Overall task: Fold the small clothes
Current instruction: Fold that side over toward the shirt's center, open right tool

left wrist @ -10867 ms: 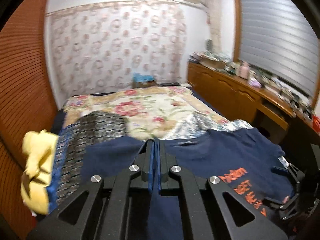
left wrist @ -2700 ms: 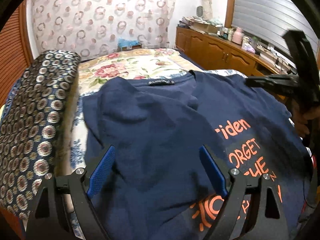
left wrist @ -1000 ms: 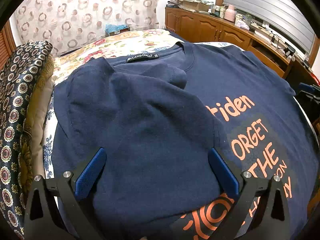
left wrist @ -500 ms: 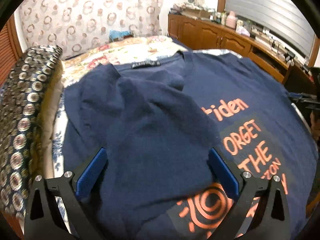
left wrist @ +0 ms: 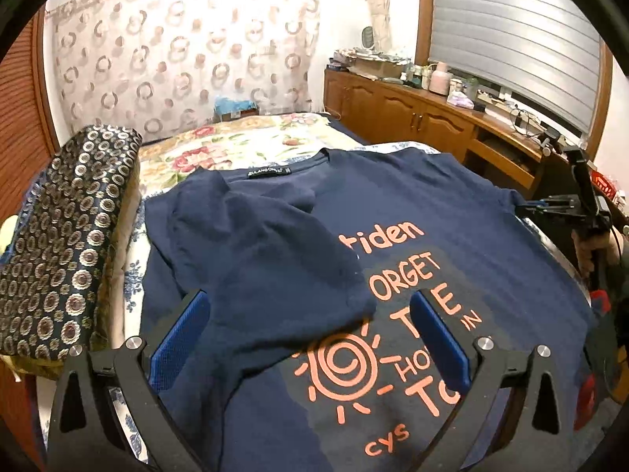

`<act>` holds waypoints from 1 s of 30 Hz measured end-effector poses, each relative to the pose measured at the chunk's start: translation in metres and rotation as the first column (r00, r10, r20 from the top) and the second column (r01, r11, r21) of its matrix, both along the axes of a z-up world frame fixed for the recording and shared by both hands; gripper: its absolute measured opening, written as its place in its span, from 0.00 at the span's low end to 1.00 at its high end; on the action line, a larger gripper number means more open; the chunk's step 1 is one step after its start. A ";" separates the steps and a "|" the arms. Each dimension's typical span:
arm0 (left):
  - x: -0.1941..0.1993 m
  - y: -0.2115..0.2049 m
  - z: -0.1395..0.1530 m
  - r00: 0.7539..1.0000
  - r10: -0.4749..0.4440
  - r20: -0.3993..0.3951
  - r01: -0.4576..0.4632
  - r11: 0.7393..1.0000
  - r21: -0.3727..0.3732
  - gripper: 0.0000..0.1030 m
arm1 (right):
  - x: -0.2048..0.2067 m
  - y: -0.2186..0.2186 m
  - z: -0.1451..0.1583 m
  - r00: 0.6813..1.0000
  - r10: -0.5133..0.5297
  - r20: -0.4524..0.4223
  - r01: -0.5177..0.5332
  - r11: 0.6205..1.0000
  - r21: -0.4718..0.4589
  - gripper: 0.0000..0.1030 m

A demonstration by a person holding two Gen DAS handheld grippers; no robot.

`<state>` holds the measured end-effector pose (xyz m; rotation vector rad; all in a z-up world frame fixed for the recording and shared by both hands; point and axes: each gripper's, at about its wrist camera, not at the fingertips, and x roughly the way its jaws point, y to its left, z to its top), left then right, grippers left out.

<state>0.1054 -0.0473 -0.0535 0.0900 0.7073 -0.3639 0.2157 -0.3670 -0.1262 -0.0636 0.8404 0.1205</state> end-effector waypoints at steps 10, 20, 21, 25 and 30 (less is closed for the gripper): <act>-0.012 0.008 0.009 0.999 0.025 0.020 -0.024 0.999 -0.033 0.99 | -0.004 0.031 0.031 0.986 0.031 0.163 -0.036 0.999 0.026 0.07; -0.019 0.020 0.010 0.998 0.054 0.029 -0.052 0.998 -0.045 0.99 | -0.023 0.104 0.038 0.950 0.244 0.194 -0.260 0.964 0.062 0.04; -0.019 0.020 0.009 0.998 0.055 0.028 -0.053 0.998 -0.045 0.99 | -0.025 0.110 0.032 0.948 0.263 0.179 -0.278 0.959 0.061 0.04; -0.020 0.019 0.009 0.998 0.058 0.024 -0.056 0.997 -0.047 0.99 | -0.039 0.125 0.012 0.938 0.322 0.127 -0.331 0.942 0.058 0.04; -0.019 0.018 0.006 0.998 0.057 0.020 -0.056 0.997 -0.052 0.99 | -0.049 0.125 0.000 0.935 0.348 0.067 -0.351 0.935 0.047 0.04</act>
